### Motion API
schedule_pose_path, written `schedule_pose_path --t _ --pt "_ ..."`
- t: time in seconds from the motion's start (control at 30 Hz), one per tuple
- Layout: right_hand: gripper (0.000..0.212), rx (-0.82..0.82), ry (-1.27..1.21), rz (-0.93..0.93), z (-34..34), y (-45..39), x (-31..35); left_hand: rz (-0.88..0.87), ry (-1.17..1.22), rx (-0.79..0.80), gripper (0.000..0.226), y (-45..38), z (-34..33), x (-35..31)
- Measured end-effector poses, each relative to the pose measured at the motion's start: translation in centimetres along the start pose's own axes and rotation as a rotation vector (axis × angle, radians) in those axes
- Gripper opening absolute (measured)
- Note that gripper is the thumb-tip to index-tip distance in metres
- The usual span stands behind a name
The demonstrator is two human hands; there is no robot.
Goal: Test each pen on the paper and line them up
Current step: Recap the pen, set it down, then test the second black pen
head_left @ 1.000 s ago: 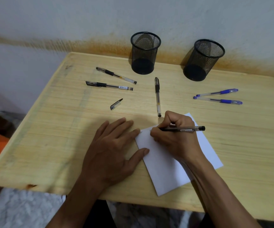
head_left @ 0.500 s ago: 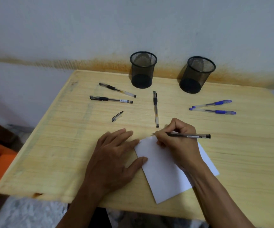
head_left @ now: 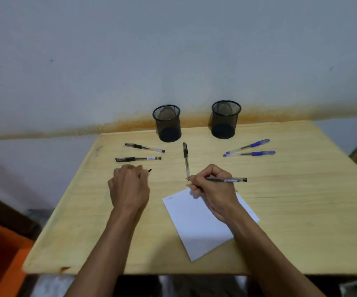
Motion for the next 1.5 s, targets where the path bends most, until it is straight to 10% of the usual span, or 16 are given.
schedule_pose_path --t 0.33,0.7,1.5 --pt "0.016 0.065 -0.006 -0.002 -0.6 0.9 0.8 -0.138 0.010 -0.065 0.013 3.1 0.6 -2.3" --pt "0.017 0.066 0.095 0.120 -0.6 3.9 7.4 -0.001 0.915 0.186 0.014 7.8 3.4 -3.6" --pt "0.007 0.046 0.313 0.302 -2.0 6.3 10.2 -0.287 0.864 0.187 0.028 10.4 6.2 -7.4"
Point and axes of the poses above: each hand's wrist, its own y-axis away from the middle knuckle, its own z-axis out of the back of the hand, x = y × z, the point moved 10 cm from there along -y, towards the middle knuckle, and after that the axes turned 8 degrees about z, right-handed, at the moved point
